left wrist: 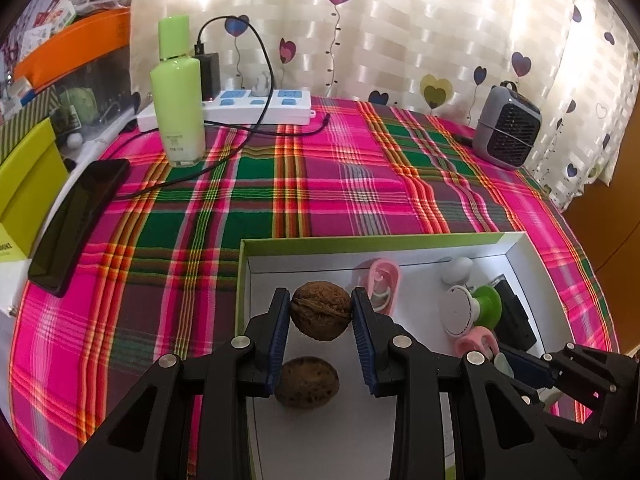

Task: Organize objects
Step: 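Carry the walnut and pink clip over the box with both grippers, then open both grippers to drop the walnut and pink clip into the box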

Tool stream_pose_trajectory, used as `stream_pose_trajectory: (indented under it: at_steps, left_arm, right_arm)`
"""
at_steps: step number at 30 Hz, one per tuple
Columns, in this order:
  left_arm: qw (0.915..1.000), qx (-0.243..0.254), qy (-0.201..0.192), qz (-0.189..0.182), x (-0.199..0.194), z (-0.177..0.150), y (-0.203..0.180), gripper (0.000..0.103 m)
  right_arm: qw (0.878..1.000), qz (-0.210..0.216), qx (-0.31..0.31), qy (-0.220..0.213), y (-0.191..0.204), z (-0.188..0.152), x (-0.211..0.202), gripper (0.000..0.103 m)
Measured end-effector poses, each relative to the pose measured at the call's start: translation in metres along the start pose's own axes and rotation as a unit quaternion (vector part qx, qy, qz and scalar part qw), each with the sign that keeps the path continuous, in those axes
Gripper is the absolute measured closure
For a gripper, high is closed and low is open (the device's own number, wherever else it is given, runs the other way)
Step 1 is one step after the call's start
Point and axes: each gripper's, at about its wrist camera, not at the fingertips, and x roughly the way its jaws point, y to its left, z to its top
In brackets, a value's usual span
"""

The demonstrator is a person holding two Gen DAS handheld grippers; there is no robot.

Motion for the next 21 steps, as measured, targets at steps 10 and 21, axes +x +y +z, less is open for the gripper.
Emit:
stream_pose_trajectory:
  at_steps: [10, 21]
  left_arm:
    - [0.9999, 0.011, 0.002, 0.006, 0.011, 0.002, -0.003, 0.074]
    - [0.9999, 0.013, -0.002, 0.006, 0.013, 0.004, -0.002, 0.073]
  right_arm:
    - [1.000, 0.000, -0.001, 0.000, 0.001, 0.005, 0.005, 0.085]
    - [1.000, -0.003, -0.003, -0.003, 0.001, 0.005, 0.009, 0.085]
